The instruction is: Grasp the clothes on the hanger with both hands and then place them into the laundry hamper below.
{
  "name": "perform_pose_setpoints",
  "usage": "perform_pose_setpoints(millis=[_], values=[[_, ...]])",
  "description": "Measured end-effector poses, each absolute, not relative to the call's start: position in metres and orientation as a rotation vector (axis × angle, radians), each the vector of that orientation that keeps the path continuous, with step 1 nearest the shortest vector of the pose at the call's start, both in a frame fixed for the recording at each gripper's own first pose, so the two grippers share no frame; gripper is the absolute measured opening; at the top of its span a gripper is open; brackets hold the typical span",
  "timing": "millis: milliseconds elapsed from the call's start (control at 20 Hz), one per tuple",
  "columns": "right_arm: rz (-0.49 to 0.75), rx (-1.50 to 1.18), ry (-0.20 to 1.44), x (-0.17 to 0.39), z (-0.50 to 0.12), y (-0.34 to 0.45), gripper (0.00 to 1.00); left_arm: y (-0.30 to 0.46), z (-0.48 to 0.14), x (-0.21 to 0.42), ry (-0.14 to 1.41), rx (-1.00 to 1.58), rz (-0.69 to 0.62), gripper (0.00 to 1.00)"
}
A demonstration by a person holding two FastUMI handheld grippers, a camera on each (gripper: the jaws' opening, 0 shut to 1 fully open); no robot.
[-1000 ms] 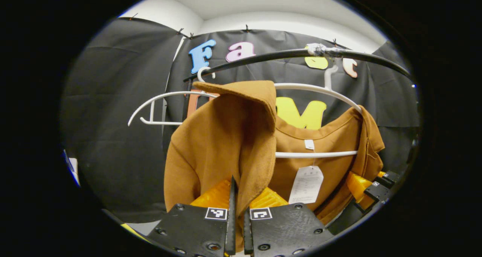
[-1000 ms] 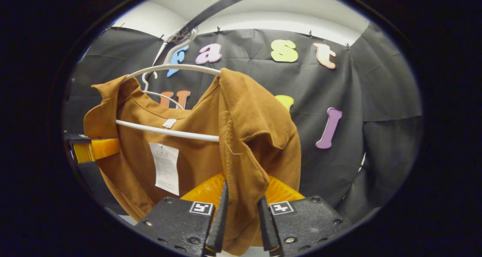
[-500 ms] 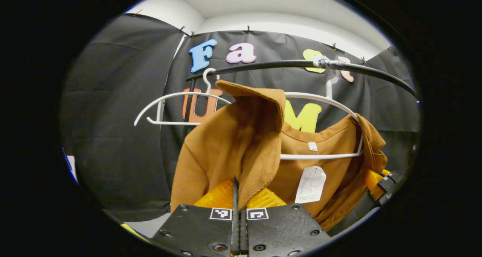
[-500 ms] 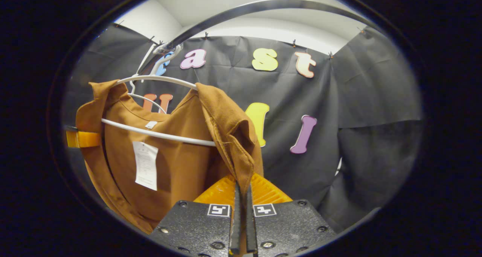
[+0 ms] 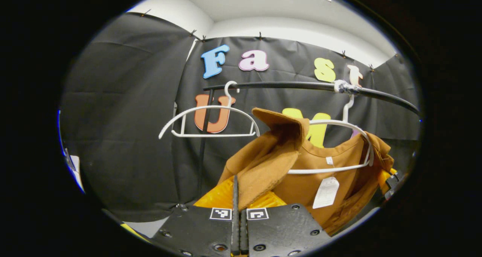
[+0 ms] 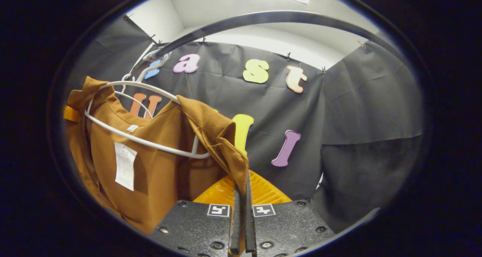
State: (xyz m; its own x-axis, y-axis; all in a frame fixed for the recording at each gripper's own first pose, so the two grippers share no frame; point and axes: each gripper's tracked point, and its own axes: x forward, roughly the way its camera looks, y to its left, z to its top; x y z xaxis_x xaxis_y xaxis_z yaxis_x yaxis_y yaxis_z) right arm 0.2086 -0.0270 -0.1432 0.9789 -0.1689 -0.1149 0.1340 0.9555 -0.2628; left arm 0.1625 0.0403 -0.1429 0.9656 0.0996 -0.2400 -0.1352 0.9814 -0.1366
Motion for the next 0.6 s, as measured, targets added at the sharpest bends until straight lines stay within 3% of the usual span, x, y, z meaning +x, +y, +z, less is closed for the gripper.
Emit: perform_pose_setpoints(millis=[50, 150, 200, 300, 600], values=[[-0.149, -0.232, 0.145, 0.210, -0.146, -0.029, 0.09, 0.043, -0.140, 0.161, 0.226, -0.159, 0.122, 0.05], [-0.129, -0.160, 0.171, 0.212, -0.150, -0.029, 0.09, 0.052, -0.135, 0.161, 0.215, -0.177, 0.124, 0.01], [-0.116, -0.123, 0.177, 0.210, -0.150, -0.030, 0.09, 0.056, -0.133, 0.162, 0.213, -0.185, 0.129, 0.05], [-0.097, -0.043, 0.184, 0.215, -0.150, -0.034, 0.09, 0.063, -0.126, 0.160, 0.209, -0.205, 0.134, 0.01], [-0.123, 0.161, 0.228, 0.236, -0.160, -0.058, 0.09, 0.087, -0.113, 0.165, 0.182, -0.243, 0.161, 0.05]])
